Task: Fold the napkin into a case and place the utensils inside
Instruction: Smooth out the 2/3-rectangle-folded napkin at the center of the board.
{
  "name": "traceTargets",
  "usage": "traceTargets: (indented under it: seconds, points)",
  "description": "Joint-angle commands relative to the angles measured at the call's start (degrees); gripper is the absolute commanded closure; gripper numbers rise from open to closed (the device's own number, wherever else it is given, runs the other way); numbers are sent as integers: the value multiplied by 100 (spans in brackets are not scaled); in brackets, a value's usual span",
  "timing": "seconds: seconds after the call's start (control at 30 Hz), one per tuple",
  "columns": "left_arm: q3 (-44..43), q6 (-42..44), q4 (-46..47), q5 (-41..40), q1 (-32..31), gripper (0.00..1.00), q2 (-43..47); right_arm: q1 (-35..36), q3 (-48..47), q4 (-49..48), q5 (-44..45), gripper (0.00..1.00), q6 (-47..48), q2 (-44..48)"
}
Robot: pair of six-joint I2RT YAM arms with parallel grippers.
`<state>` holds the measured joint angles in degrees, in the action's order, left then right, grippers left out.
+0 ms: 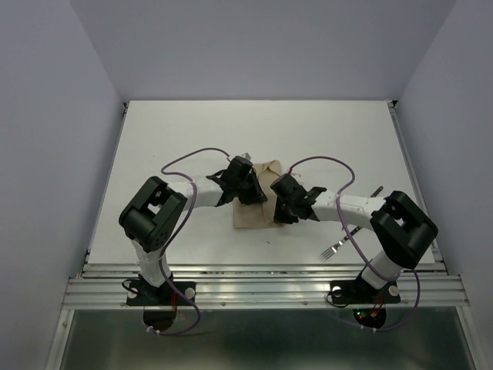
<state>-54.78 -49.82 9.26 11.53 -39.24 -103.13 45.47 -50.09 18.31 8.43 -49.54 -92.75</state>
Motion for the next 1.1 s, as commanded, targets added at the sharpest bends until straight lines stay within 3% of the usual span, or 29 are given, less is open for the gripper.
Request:
traceTargets:
  seconds: [0.0, 0.23, 0.43, 0.6, 0.7, 1.07]
  points:
    - [-322, 192, -257, -98, 75, 68, 443, 67, 297, 156, 150, 89, 58, -33]
    - [-700, 438, -486, -151, 338, 57, 417, 67, 263, 200, 142, 89, 85, 2]
    - [-1201, 701, -609, -98, 646, 37, 119, 67, 271, 252, 133, 89, 76, 2]
    - [-1667, 834, -697, 25, 690, 35, -207, 67, 245, 340, 177, 89, 85, 29]
    - [-2044, 904, -758, 95, 690, 26, -522, 67, 210, 402, 203, 89, 85, 29]
    - [-2748, 1115, -917, 139, 699, 27, -1139, 67, 254, 507, 247, 89, 6, 108]
